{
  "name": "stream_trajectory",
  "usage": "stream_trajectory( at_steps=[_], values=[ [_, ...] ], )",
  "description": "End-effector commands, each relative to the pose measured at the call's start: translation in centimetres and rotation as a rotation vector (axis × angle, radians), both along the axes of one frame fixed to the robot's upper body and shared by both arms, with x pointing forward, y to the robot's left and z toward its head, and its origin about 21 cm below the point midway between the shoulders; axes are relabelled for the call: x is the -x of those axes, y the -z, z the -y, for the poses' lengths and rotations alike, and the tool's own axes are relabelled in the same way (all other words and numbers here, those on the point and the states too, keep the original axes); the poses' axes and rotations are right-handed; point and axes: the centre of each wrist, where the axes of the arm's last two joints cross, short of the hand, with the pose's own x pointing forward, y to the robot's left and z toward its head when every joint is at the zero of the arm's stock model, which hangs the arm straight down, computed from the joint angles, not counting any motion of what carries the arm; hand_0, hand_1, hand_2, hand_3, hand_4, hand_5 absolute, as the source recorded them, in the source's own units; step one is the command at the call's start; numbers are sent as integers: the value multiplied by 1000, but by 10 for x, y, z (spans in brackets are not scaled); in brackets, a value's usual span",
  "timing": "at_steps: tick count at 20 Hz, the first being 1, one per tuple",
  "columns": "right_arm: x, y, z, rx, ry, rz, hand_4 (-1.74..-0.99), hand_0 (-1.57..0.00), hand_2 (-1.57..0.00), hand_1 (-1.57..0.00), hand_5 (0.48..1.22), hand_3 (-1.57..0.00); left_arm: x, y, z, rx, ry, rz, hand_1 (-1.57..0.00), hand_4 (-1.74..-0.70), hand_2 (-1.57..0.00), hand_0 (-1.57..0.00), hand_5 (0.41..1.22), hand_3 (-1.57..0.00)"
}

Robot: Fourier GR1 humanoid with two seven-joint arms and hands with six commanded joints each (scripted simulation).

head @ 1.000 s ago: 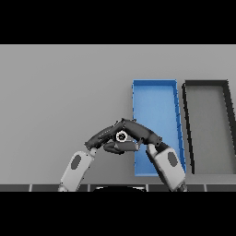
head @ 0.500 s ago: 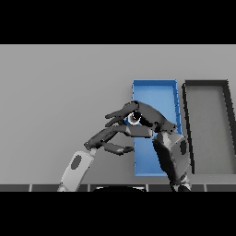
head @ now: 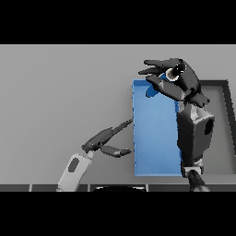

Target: Pick up the blue pipe and place it into the blue bin.

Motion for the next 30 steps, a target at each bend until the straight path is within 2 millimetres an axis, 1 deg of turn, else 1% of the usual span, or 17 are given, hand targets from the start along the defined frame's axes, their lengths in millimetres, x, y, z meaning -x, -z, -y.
stream_trajectory(
  at_steps=[1,3,5,8,10,12,16,20,21,22,23,25,26,27,28,29,30],
  values=[
    [-2,6,9,6,40,-24,-1498,-1571,-1571,-1571,1221,-1571,0,-1,0,0,-2,1,1,-950,1,1,472,1],
    [-12,14,24,20,123,-98,-1499,-1571,-1571,-1571,1221,-1571,-2,-3,-2,-2,-6,-5,1,-950,1,1,474,1],
    [-15,36,37,47,183,-166,-1499,-1571,-1571,-1571,1221,-1571,2,-1,-3,5,-7,-2,1,-947,1,1,470,1],
    [-13,59,52,89,253,-266,-1499,-1571,-1571,-1571,1221,-1571,-3,2,-1,-8,-18,13,1,-941,1,1,463,1],
    [-11,78,58,119,307,-329,-1500,-1571,-1571,-1571,1221,-1571,-1,3,-4,-5,-19,12,1,-939,1,1,460,1],
    [-7,100,64,153,356,-398,-1500,-1571,-1571,-1571,1221,-1571,-2,0,-1,-1,-16,30,1,-931,1,1,460,1],
    [-8,142,69,193,462,-567,-1500,-1571,-1571,-1571,1221,-1571,-7,-2,-5,-9,-28,47,1,-928,1,1,465,1],
    [-3,178,73,198,495,-721,-1498,-1571,-1571,-1571,1221,-1571,-6,-1,-6,-4,-27,60,1,-925,1,1,474,1],
    [-1,182,76,212,496,-743,-1497,-1571,-1571,-1571,1221,-1571,-5,0,-6,-5,-27,55,1,-923,1,1,476,1],
    [0,190,75,224,491,-783,-1546,-1571,-1571,-1571,1221,-1257,-5,1,-7,-10,-32,51,1,-923,1,1,478,1],
    [2,197,72,226,486,-823,-1585,-1571,-1571,-1571,1221,-1005,-5,-2,-8,0,-36,60,1,-922,1,1,480,1],
    [4,200,70,224,490,-858,-1641,-1571,-1571,-1571,1221,-643,-4,-2,-2,-8,-42,61,1,-920,1,1,484,1],
    [4,199,71,222,503,-876,-1661,-1571,-1571,-1571,1221,-514,-4,1,-3,-4,-43,64,1,-919,1,1,486,1],
    [3,199,70,216,499,-900,-1677,-1571,-1571,-1571,1171,-411,-4,1,-5,-9,-44,65,1,-918,1,1,489,1],
    [4,200,67,208,509,-931,-1626,-1571,-1518,-1571,1161,-455,-6,-1,-6,-14,-47,60,1,-920,1,1,491,1],
    [5,201,67,203,521,-958,-1553,-1355,-1234,-1282,1154,-364,-8,-2,-4,-14,-38,63,1,-919,1,1,493,1],
    [4,201,70,201,550,-1002,-1469,-1084,-987,-1025,1148,-291,-6,-1,-6,-2,-35,64,1,-921,1,1,493,1]
  ],
)
